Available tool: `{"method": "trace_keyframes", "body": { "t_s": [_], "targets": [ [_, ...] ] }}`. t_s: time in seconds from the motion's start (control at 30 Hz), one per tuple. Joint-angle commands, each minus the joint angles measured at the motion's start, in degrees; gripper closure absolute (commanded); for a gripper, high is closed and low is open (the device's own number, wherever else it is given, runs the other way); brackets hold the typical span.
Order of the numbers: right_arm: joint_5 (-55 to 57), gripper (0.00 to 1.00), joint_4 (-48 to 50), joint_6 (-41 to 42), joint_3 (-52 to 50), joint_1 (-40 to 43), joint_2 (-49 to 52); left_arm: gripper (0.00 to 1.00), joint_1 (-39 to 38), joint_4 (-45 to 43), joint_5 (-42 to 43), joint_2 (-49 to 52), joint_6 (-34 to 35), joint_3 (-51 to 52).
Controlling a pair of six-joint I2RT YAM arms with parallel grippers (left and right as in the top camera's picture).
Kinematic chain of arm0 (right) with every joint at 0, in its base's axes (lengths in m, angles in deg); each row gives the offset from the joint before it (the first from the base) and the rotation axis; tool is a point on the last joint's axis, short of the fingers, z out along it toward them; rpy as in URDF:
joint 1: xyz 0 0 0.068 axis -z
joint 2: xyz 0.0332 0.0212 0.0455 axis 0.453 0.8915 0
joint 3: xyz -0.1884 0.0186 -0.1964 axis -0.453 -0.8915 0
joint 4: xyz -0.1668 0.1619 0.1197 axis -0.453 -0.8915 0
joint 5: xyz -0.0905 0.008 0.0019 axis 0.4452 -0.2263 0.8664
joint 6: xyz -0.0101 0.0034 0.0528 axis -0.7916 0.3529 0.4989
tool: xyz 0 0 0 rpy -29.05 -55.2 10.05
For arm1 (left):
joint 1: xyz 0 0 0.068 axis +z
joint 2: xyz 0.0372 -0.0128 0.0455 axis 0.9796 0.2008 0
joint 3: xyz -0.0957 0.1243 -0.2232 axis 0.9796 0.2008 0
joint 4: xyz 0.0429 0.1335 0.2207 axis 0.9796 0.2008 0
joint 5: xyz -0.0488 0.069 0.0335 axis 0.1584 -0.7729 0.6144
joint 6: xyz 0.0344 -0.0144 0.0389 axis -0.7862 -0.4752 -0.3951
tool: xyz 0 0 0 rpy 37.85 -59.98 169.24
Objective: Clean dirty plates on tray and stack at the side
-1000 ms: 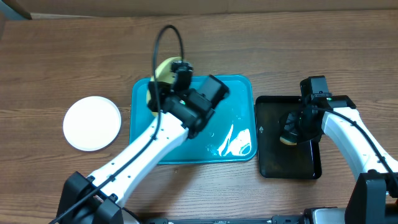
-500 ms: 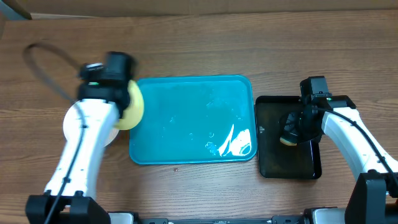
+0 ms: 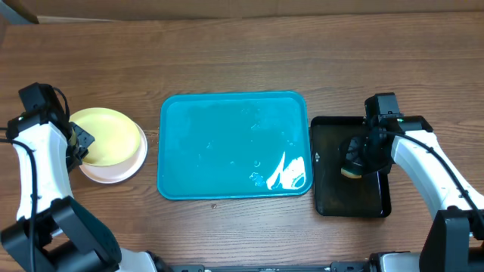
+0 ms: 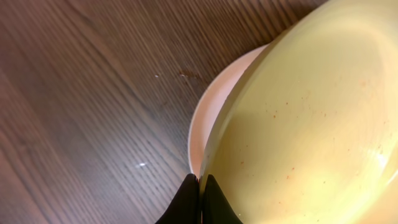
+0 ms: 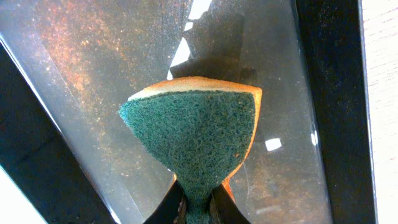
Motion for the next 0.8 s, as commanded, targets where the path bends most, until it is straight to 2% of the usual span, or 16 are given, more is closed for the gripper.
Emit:
{"method": "trace_keyframes", "body": {
  "t_s": [0.0, 0.03, 0.17, 0.23, 0.33, 0.47, 0.53, 0.77],
  "targets": [
    [-0.3, 0.9, -0.2, -0.3, -0.2, 0.2, 0.1, 0.91, 0.4, -0.5, 3.0, 2.3, -0.1, 0.1],
    [-0.3, 0.9, -0.2, -0.3, -0.2, 0.2, 0.1, 0.8, 0.5, -0.6, 3.0, 2.4, -0.1, 0.1],
    [-0.3, 0.9, -0.1, -0.5, -0.2, 0.2, 0.1, 0.21, 0.5, -0.7, 3.5, 2.4, -0.1, 0.1],
    [-0.3, 0.9, -0.1, -0.6, -0.2, 0.2, 0.1, 0.1, 0.5, -0.7, 5.2, 2.4, -0.8, 0.1],
    [-0.7, 0.91, 0.3, -0.7, -0.2, 0.2, 0.1, 0.09, 0.3, -0.7, 11.1, 2.2, -2.9, 0.1],
    [-8.7, 0.91, 4.0, -6.2, -0.2, 0.1, 0.1, 0.12, -1.6, -0.4, 22.3, 2.0, -7.0, 0.1],
    [-9.3, 0.91, 5.5, -6.4, -0.2, 0.1, 0.2, 0.11, -3.5, 0.2, 26.3, 2.0, -8.4, 0.1],
    [-9.3, 0.91, 8.3, -6.5, -0.3, 0.1, 4.5, 0.1, -13.6, 2.0, 29.4, 2.0, -12.4, 0.1]
  ]
}}
